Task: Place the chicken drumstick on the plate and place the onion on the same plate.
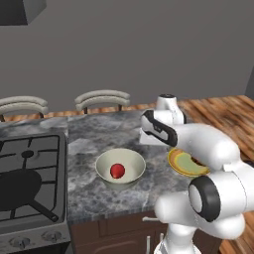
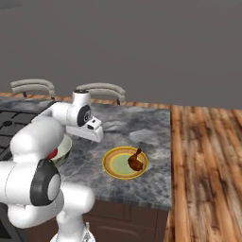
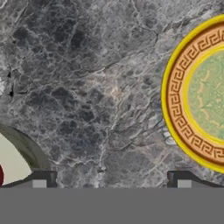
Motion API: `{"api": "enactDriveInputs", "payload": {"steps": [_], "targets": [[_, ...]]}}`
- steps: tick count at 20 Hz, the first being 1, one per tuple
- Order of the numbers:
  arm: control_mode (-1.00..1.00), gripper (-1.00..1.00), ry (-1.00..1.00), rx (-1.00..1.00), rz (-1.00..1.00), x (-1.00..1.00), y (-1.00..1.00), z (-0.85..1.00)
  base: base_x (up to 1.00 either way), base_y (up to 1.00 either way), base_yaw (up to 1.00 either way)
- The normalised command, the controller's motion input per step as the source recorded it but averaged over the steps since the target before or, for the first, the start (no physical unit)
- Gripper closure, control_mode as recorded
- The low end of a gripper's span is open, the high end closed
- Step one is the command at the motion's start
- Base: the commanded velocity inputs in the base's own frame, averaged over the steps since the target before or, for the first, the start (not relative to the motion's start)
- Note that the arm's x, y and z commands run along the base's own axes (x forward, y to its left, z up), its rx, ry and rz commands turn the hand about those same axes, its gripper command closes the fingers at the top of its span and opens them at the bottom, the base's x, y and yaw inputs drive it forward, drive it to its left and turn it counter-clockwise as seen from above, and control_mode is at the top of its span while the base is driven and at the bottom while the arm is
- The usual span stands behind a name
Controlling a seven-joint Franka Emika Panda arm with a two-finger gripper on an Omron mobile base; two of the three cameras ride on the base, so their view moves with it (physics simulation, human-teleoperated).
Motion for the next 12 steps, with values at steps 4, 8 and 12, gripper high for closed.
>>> {"api": "enactDriveInputs", "payload": {"steps": [4, 8, 12], "targets": [[-1.0, -1.0, -0.07, 0.0, -0.03, -0.25, 0.5, 0.1, 0.0, 0.0, 0.0], [-1.0, -1.0, -0.08, 0.0, -0.05, -0.12, 0.51, 0.15, 0.0, 0.0, 0.0], [-1.0, -1.0, -0.04, 0.0, 0.0, -0.01, 0.58, 0.08, 0.0, 0.0, 0.0]]}}
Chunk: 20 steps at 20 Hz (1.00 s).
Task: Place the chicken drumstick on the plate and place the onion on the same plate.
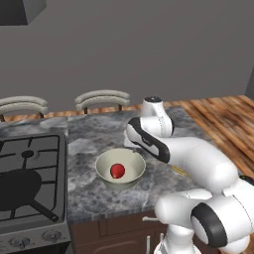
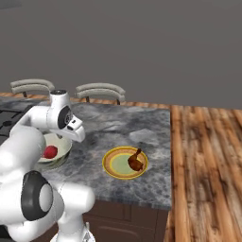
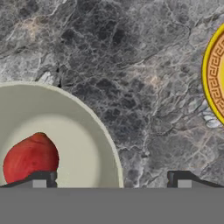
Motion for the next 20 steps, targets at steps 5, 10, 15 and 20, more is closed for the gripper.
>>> {"api": "enactDriveInputs", "payload": {"steps": [5, 10, 15, 20], "targets": [[-1.0, -1.0, -0.02, 0.0, 0.0, 0.0, 0.61, 0.01, 0.0, 0.0, 0.0], [-1.0, -1.0, 0.0, 0.0, 0.0, 0.0, 0.58, 0.0, 0.0, 0.0, 0.0], [-1.0, -1.0, 0.0, 0.01, 0.0, 0.01, 0.33, 0.0, 0.0, 0.0, 0.0], [-1.0, -1.0, 0.0, 0.03, 0.02, 0.07, 0.0, -0.03, 0.0, 0.0, 0.0]]}}
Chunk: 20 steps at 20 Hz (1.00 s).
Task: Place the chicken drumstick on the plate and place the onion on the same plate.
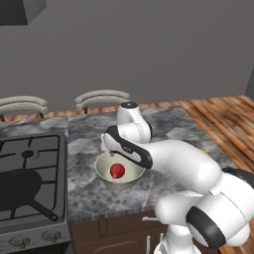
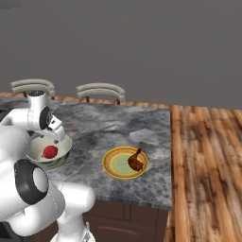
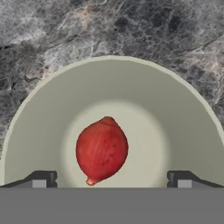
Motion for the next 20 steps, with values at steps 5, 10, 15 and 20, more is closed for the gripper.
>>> {"api": "enactDriveInputs", "payload": {"steps": [5, 10, 15, 20], "targets": [[-1.0, -1.0, 0.0, 0.0, 0.0, 0.01, 0.06, -0.2, 0.0, 0.0, 0.0], [-1.0, -1.0, 0.0, 0.0, 0.0, 0.0, 0.16, -0.31, 0.0, 0.0, 0.0], [-1.0, -1.0, 0.0, 0.0, 0.0, 0.0, 0.11, -0.21, 0.0, 0.0, 0.0], [-1.0, -1.0, 0.0, 0.01, 0.0, 0.0, 0.0, -0.14, 0.0, 0.0, 0.0]]}}
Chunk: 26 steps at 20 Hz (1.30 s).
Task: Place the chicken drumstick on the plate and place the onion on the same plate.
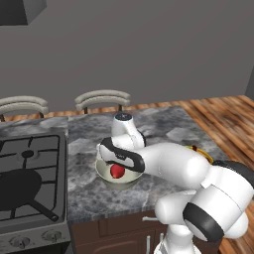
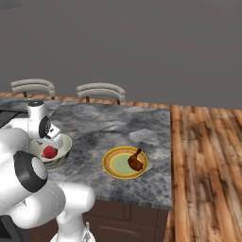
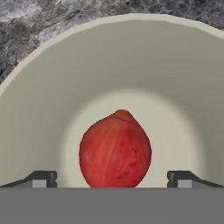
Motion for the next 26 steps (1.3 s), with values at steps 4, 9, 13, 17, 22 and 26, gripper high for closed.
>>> {"api": "enactDriveInputs", "payload": {"steps": [4, 9, 13, 17, 22, 26], "targets": [[-1.0, -1.0, 0.0, 0.0, 0.0, 0.0, 0.0, -0.09, 0.0, 0.0, 0.0], [-1.0, -1.0, 0.0, 0.0, 0.0, 0.0, 0.0, -0.13, 0.0, 0.0, 0.0], [-1.0, -1.0, 0.0, 0.0, 0.0, 0.0, 0.0, -0.15, 0.0, 0.0, 0.0], [-1.0, -1.0, 0.0, 0.0, 0.0, 0.0, 0.0, -0.07, 0.0, 0.0, 0.0], [-1.0, -1.0, 0.0, 0.0, 0.0, 0.0, 0.0, -0.05, 0.0, 0.0, 0.0], [-1.0, -1.0, 0.0, 0.0, 0.0, 0.0, 0.0, -0.09, 0.0, 0.0, 0.0]]}}
